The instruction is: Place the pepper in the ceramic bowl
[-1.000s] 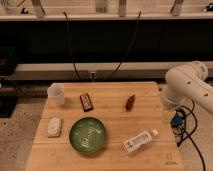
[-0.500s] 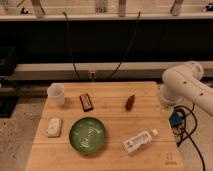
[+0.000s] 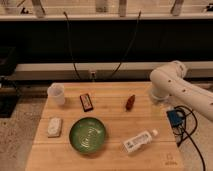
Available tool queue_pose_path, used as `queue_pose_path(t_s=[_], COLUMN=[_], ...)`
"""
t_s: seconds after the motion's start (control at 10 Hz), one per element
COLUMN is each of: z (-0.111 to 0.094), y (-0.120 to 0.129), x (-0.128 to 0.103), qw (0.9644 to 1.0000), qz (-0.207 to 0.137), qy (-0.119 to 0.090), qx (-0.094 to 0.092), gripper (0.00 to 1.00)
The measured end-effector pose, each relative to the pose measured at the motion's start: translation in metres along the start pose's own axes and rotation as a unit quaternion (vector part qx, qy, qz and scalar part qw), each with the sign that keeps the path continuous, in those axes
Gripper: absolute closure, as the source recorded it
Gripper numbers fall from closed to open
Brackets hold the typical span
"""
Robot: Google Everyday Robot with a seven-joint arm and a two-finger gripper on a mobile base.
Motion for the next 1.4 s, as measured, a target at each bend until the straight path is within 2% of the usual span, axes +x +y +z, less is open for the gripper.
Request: queue_pose_path(t_s=[0.3,0.6,1.1,1.4], z=[0.036,0.051,0.085,0.094], y=[-0.018,-0.028,-0.037,-0.038], x=[-0.011,-0.017,-0.03,-0.032], qw=[0.9999,0.9997,0.9991,0.9986], qz=[-0.014,-0.023,-0.036,-0.045], qy=[-0.002,-0.002,-0.008,-0.009], qx=[-0.001,-0.004,-0.021,-0.025], gripper=[0.2,0.2,0.2,0.2])
